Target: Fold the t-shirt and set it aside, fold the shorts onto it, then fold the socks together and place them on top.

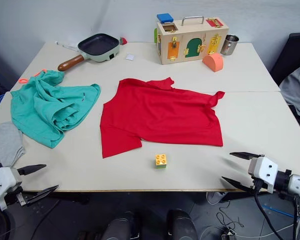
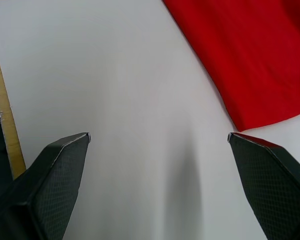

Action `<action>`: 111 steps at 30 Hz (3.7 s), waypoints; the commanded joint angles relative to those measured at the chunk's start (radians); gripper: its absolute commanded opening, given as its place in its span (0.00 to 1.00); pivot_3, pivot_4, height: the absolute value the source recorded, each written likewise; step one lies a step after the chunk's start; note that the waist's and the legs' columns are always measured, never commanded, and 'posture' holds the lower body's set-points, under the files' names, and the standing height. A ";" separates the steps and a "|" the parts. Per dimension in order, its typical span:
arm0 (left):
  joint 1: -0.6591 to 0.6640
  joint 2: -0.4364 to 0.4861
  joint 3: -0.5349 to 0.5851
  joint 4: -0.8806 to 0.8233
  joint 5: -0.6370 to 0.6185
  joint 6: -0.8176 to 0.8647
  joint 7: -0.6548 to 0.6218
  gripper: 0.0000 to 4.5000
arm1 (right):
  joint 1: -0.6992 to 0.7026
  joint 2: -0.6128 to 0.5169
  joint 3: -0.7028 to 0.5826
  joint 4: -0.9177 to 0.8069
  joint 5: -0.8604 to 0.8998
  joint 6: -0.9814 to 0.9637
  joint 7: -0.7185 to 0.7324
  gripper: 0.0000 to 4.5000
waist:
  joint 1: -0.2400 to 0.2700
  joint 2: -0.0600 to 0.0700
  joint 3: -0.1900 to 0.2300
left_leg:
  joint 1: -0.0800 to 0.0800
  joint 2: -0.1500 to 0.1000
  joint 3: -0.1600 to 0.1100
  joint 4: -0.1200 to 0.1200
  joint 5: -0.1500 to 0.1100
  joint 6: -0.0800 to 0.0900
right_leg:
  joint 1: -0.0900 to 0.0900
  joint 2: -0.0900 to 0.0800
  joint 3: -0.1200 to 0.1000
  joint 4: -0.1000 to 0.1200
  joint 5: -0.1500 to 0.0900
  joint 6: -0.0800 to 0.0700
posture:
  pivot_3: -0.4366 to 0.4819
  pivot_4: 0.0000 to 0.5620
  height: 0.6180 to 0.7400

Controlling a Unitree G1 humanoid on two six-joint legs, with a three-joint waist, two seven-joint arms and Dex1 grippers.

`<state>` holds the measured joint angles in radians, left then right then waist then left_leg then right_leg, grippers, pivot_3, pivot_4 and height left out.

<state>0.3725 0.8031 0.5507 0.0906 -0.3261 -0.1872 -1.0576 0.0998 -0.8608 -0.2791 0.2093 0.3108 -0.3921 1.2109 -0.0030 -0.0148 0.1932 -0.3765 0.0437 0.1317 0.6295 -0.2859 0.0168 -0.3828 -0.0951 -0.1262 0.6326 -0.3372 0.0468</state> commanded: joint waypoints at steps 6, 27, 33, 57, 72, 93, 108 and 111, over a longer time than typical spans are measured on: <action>0.037 -0.009 0.038 -0.059 -0.073 0.058 -0.002 0.99 | -0.038 0.010 0.021 0.015 0.013 -0.009 0.011 1.00 | -0.001 0.000 0.000 | 0.001 0.000 0.000 0.000 0.000 0.000 | 0.000 0.000 0.000 0.001 0.000 0.000 | 0.48 0.27 1.00; -0.025 -0.145 -0.206 -0.548 -0.304 0.356 0.052 0.99 | -0.397 0.171 0.410 -0.285 0.014 0.418 0.001 1.00 | 0.002 0.000 0.000 | 0.001 0.001 0.001 0.003 0.000 -0.001 | 0.000 0.000 0.000 0.004 0.000 0.000 | 0.48 0.27 1.00; -0.103 -0.137 -0.313 -0.589 -0.271 0.378 0.070 0.99 | -0.479 0.252 0.506 -0.197 -0.072 0.407 -0.012 1.00 | -0.004 0.000 0.000 | 0.001 0.001 0.002 0.004 0.000 -0.001 | 0.000 0.000 0.000 0.005 0.000 0.000 | 0.48 0.27 1.00; -0.145 -0.135 -0.315 -0.509 -0.197 0.346 0.094 1.00 | -0.378 0.284 0.442 -0.182 -0.042 0.319 -0.016 0.32 | -0.006 0.000 0.000 | 0.002 0.002 0.002 0.005 0.000 -0.001 | 0.000 0.001 0.000 0.007 0.000 0.000 | 0.48 0.27 1.00; -0.003 -0.102 -0.045 -0.295 -0.165 0.234 0.080 1.00 | -0.324 0.149 0.243 -0.209 0.083 0.345 0.046 1.00 | 0.002 0.000 0.000 | 0.001 0.001 0.002 0.005 -0.001 0.000 | 0.000 0.000 0.000 0.005 0.000 0.000 | 0.48 0.27 1.00; 0.077 -0.141 0.040 -0.206 -0.103 0.176 0.173 1.00 | -0.153 0.065 0.027 0.043 0.079 0.093 0.050 1.00 | -0.001 -0.001 0.001 | 0.004 0.004 0.010 0.004 -0.007 -0.003 | -0.001 0.000 0.001 0.003 0.001 -0.001 | 0.48 0.27 1.00; 0.014 -0.123 -0.105 -0.400 -0.198 0.301 0.080 1.00 | -0.227 0.132 0.231 -0.275 0.124 0.344 0.044 1.00 | -0.002 -0.001 0.001 | 0.004 0.005 0.012 0.004 -0.006 0.001 | -0.003 0.000 0.003 0.004 0.001 -0.001 | 0.48 0.27 1.00; -0.008 -0.122 -0.144 -0.457 -0.214 0.336 0.080 1.00 | -0.277 0.172 0.309 -0.312 0.075 0.392 0.003 1.00 | -0.001 -0.001 0.001 | 0.004 0.005 0.012 0.004 -0.006 0.000 | -0.004 0.000 0.004 0.005 0.001 -0.001 | 0.48 0.27 1.00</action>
<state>0.3632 0.6711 0.4123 -0.3167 -0.5105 0.1348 -0.9750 -0.1649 -0.6975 0.0059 -0.0625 0.4019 -0.0215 1.2361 -0.0043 -0.0159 0.1937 -0.3729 0.0483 0.1441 0.6333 -0.2914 0.0163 -0.3866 -0.0955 -0.1224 0.6379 -0.3364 0.0460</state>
